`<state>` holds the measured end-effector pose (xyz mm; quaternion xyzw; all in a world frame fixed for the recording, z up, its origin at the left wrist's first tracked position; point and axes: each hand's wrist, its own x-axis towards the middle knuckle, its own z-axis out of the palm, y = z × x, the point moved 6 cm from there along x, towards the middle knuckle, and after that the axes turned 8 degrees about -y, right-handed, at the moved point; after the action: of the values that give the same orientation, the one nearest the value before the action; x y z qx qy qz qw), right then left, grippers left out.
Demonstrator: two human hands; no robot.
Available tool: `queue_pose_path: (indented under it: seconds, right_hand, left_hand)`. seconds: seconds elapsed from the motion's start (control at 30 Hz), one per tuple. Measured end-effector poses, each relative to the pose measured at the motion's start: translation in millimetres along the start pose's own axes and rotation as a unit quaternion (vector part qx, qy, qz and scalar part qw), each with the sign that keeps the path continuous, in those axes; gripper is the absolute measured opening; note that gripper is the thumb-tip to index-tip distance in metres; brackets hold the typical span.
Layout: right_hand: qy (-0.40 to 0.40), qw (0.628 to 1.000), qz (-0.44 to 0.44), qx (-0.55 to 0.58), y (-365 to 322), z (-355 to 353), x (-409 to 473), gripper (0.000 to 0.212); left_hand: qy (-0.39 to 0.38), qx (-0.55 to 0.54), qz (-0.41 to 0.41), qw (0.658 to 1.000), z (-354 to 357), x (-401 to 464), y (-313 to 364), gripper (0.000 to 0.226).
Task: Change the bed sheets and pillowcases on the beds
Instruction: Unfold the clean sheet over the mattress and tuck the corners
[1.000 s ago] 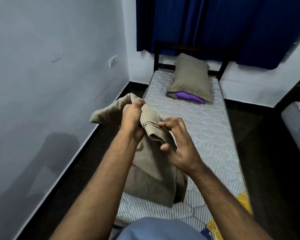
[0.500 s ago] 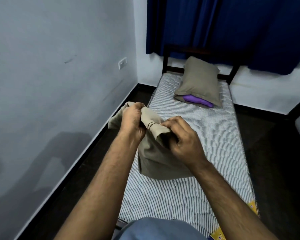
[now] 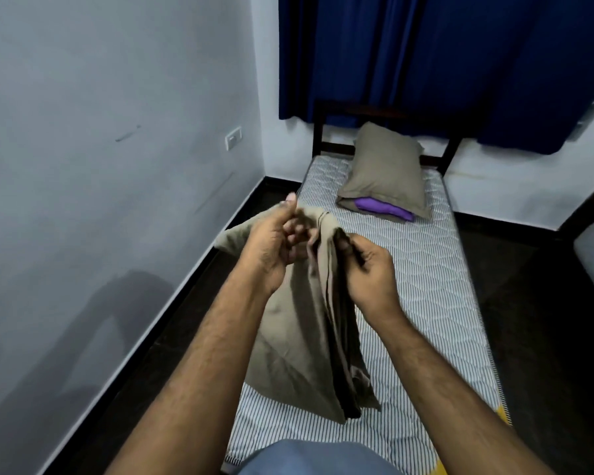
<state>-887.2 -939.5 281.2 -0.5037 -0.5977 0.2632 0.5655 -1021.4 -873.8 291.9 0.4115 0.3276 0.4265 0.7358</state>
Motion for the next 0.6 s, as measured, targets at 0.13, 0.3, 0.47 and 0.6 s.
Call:
queue_pose_path:
  seconds: [0.13,0.3,0.47,0.6]
  right_hand:
    - [0.043,0.999,0.024,0.019,8.2,-0.1,20.7,0.029]
    - [0.03,0.983,0.035,0.175,-6.2,-11.1,41.3,0.018]
    - [0.027,0.989,0.015,0.143,-9.7,-26.4,47.0,0.016]
    - [0.081,0.977,0.062,0.187,-1.6,-48.0,43.3,0.023]
  left_hand:
    - [-0.173,0.116,0.07,0.976,40.1,-11.1,-12.8,0.088]
    - [-0.142,0.223,0.164,0.95,40.6,-12.4,-7.4,0.04]
    - [-0.049,0.448,0.221,0.865,37.4,-7.8,4.7,0.038]
    - [0.041,0.3,0.179,0.936,27.9,-4.2,18.4,0.043]
